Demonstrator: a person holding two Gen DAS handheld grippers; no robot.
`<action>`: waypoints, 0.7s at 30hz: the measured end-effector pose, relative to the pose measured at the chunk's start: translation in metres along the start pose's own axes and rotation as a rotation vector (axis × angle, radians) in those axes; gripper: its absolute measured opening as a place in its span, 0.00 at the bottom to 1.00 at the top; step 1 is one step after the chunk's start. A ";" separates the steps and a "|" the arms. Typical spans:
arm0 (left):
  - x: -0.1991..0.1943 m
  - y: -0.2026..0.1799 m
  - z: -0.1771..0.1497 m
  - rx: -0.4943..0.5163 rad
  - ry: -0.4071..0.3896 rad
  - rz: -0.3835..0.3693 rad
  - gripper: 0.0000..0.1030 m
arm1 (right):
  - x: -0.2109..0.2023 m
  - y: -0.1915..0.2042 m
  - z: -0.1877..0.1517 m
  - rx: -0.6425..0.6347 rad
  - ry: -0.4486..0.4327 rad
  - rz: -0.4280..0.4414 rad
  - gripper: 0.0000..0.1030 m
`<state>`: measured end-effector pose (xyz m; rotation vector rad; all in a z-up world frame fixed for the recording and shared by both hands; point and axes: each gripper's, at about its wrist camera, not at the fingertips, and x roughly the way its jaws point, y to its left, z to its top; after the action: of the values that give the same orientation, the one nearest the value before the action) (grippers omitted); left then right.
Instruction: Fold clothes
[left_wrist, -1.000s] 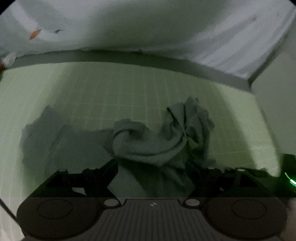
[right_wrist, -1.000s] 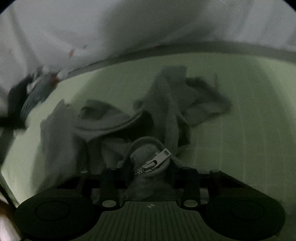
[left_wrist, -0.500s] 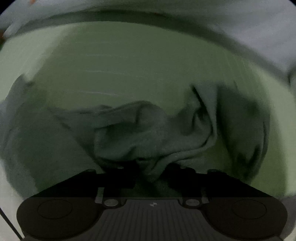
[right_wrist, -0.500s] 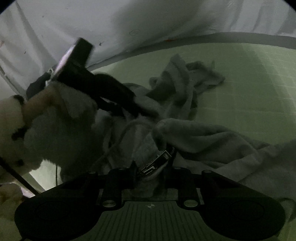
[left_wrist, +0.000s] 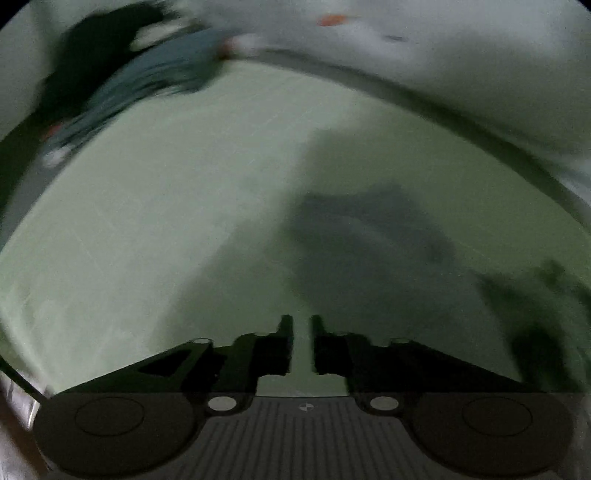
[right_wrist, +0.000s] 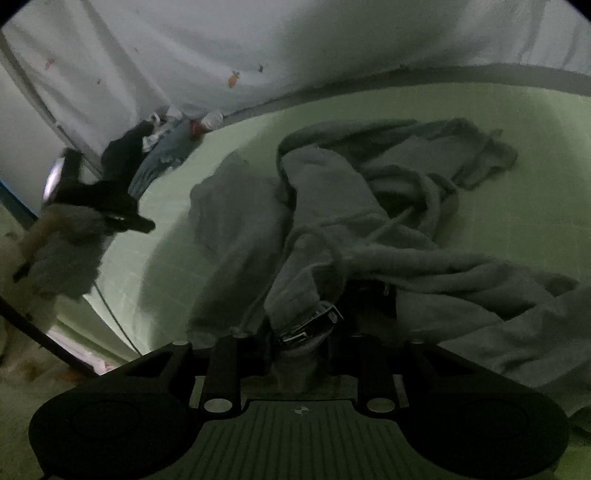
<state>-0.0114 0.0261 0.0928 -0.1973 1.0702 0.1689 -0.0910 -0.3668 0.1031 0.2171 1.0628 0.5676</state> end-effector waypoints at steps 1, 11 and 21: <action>-0.001 -0.026 -0.003 0.080 -0.005 -0.059 0.52 | 0.000 -0.001 0.001 0.013 -0.007 -0.010 0.52; 0.006 -0.197 -0.026 1.038 -0.149 -0.419 0.76 | -0.065 -0.057 -0.028 0.401 -0.208 -0.206 0.82; 0.044 -0.232 -0.039 1.778 0.082 -0.436 0.76 | -0.089 -0.071 -0.089 0.599 -0.260 -0.310 0.84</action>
<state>0.0301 -0.2060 0.0538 1.1648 0.8943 -1.1805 -0.1770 -0.4828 0.0975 0.6199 0.9642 -0.0720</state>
